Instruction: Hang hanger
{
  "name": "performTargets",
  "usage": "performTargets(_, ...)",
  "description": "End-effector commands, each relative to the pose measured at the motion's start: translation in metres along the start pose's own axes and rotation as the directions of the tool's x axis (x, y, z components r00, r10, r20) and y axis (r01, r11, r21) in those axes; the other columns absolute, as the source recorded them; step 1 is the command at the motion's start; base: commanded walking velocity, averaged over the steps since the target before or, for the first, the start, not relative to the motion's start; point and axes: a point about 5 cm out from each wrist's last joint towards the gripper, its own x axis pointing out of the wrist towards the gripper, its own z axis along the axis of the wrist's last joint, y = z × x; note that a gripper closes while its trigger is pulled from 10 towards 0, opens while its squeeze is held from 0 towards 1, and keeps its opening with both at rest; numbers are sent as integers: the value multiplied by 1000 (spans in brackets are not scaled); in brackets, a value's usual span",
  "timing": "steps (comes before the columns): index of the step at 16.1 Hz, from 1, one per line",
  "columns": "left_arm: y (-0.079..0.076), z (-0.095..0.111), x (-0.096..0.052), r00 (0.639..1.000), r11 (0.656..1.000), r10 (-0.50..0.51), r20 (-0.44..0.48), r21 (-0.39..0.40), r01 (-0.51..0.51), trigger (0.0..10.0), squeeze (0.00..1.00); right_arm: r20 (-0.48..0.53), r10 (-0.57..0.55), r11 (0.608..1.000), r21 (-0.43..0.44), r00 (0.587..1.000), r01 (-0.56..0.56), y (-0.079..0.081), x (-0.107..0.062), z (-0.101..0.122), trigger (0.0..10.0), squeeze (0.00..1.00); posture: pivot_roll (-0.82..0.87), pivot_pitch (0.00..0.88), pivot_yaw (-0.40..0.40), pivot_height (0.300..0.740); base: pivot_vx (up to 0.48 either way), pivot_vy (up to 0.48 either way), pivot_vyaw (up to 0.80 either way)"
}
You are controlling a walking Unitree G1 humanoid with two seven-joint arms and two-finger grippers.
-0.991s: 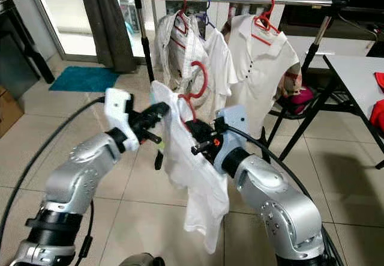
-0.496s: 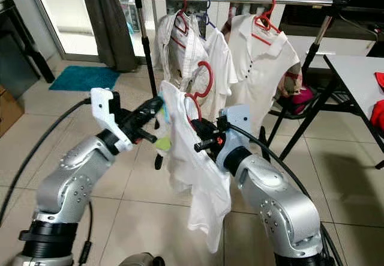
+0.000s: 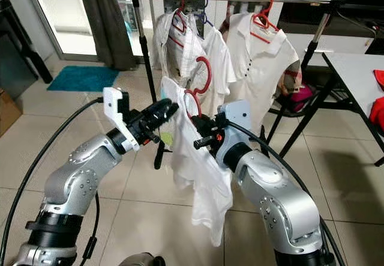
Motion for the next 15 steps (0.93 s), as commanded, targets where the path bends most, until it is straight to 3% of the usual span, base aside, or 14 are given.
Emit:
performTargets(1,1,4,6,1000,999,-1,-6,36,2,10000,1000,63,29,999,-24,998,-28,5,-1,12,10000,0,21,0,69,740,0,0,0)
performTargets(2,4,4,10,1000,999,9,-21,46,-8,10000,0,66,32,999,-27,997,-31,6,-1,13,10000,0,19,0,71,740,0,0,0)
performTargets(5,10,1,14,998,996,38,-48,83,-34,10000,0,70,33,999,-28,997,-32,7,-1,14,10000,0,15,0,75,740,0,0,0)
performTargets(8,9,0,18,998,996,-4,-61,85,9,10000,0,74,35,999,-28,997,-33,7,-1,14,10000,0,13,0,77,740,0,0,0)
performTargets(9,9,-1,20,998,996,-7,-68,90,13,9490,0,75,36,999,-28,997,-34,8,-1,15,10000,0,11,0,79,740,0,0,0)
performTargets(10,10,-2,21,997,995,-8,-72,94,15,4431,0,77,36,999,-27,996,-34,8,-1,15,10000,0,9,0,82,740,0,0,0)
performTargets(11,11,-2,21,997,995,-8,-73,95,15,4431,0,78,37,999,-27,996,-35,8,-1,15,10000,0,9,0,82,740,0,0,0)
performTargets(12,11,-3,23,997,995,-16,-80,99,24,431,0,79,36,999,-27,996,-34,8,-1,15,10000,0,5,0,84,740,0,0,0)
performTargets(15,13,-4,26,994,993,-37,-100,109,48,0,0,82,36,999,-29,996,-34,9,-2,15,10000,0,1,0,89,740,0,0,0)
